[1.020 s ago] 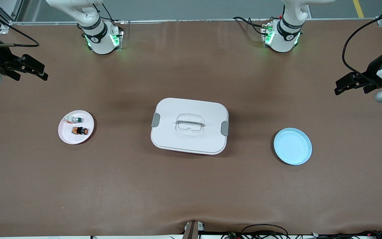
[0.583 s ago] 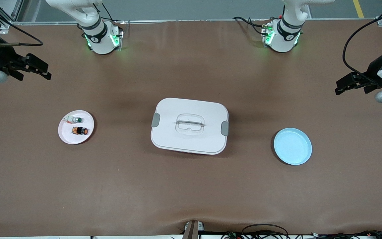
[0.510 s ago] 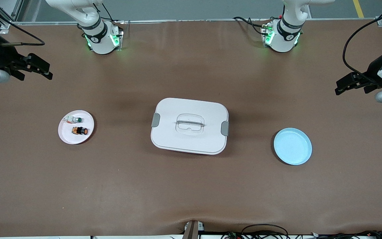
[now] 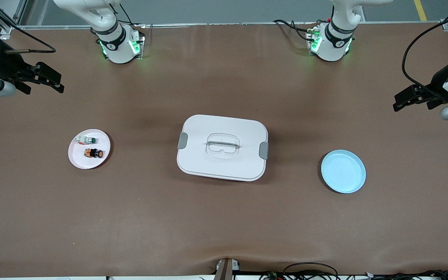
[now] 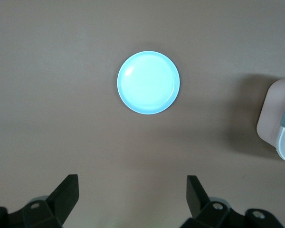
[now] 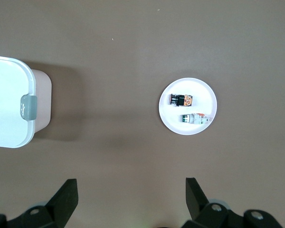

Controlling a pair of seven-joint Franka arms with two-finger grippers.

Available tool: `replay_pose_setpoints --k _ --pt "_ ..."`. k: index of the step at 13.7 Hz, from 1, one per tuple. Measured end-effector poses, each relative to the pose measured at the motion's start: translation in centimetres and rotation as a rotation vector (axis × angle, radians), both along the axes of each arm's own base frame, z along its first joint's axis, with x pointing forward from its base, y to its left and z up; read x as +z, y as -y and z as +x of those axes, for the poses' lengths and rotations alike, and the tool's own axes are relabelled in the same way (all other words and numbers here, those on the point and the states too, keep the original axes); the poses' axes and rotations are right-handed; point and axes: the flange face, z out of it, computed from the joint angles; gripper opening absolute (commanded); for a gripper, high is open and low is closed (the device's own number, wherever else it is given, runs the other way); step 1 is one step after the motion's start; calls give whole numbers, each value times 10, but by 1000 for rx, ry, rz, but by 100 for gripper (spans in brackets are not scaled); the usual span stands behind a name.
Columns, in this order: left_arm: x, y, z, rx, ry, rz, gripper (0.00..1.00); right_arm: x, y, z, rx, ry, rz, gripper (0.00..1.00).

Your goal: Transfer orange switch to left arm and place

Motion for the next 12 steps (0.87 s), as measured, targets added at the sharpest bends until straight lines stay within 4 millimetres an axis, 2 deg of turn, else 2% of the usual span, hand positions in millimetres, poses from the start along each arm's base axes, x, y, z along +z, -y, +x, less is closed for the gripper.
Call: replay_pose_setpoints --k 4,7,10,12 --pt "0 0 0 0 0 0 100 -1 8 -3 -13 -35 -3 100" --pt "0 0 0 0 0 0 100 -14 22 1 -40 -81 -6 100" --pt "0 0 0 0 0 0 100 -49 27 17 -48 -156 -14 100" --pt "0 0 0 0 0 0 100 -83 39 33 -73 -218 -17 100"
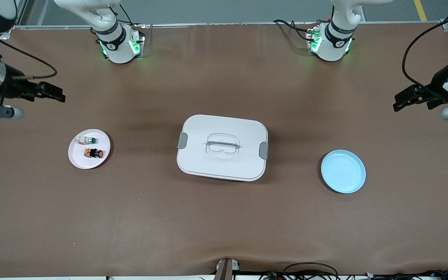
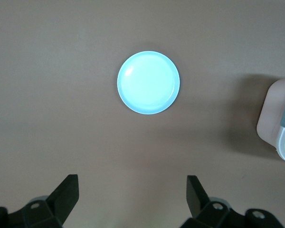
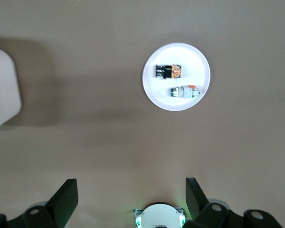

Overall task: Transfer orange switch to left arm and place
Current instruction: 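Move the right gripper over the white plate toward the black switch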

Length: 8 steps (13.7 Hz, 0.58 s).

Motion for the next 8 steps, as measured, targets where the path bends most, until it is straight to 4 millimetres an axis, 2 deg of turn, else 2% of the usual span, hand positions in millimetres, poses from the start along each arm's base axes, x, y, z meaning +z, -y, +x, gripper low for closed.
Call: replay_pose_setpoints --k 2,4,8 --pt "0 0 0 0 0 0 100 -30 15 12 -22 -50 1 100" --pt "0 0 0 0 0 0 100 -51 21 19 -33 -87 1 100" --pt "0 0 0 0 0 0 100 -78 30 29 -48 -132 1 100"
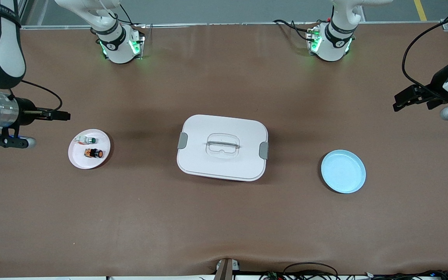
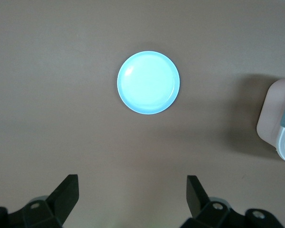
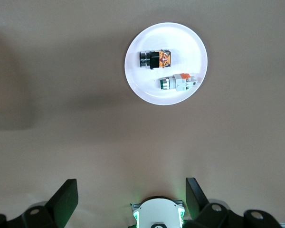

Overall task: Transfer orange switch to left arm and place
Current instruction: 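Move the right gripper over the white plate toward the black switch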

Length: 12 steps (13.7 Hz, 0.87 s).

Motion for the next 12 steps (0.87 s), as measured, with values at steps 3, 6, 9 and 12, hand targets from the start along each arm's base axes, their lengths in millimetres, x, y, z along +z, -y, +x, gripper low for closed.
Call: replay_pose_setpoints --k 3,6,9,12 --pt "0 0 0 0 0 0 100 -10 0 6 -3 23 -1 100" --pt "0 0 0 1 0 0 100 -29 9 15 -28 82 5 100" --pt "0 0 0 1 0 0 100 -55 22 18 -58 137 2 100" --pt "0 -1 0 1 0 0 100 -90 36 14 -111 171 19 100"
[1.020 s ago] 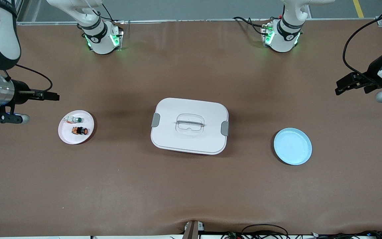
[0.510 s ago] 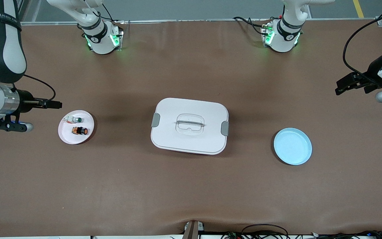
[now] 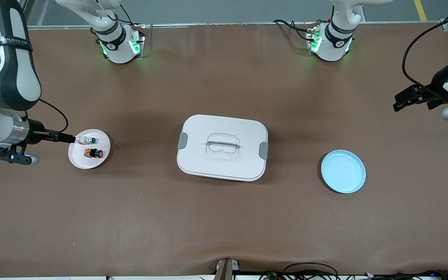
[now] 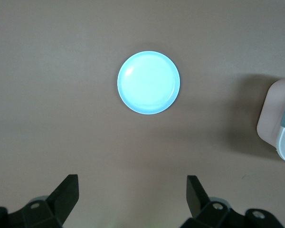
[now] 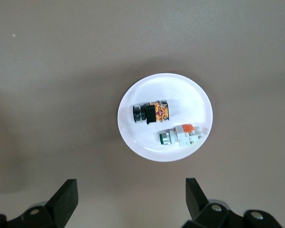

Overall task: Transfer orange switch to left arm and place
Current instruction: 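Move the right gripper over the white plate toward the black switch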

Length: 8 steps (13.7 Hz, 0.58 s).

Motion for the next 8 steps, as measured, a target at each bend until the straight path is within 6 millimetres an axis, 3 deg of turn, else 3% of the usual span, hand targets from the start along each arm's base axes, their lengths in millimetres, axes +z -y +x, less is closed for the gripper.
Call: replay_pose_setpoints --k 3,8 --pt "0 -1 0 1 0 0 100 -28 17 -4 -58 5 27 100" --pt "-2 -1 1 3 -4 0 100 -88 9 -17 -29 84 8 100"
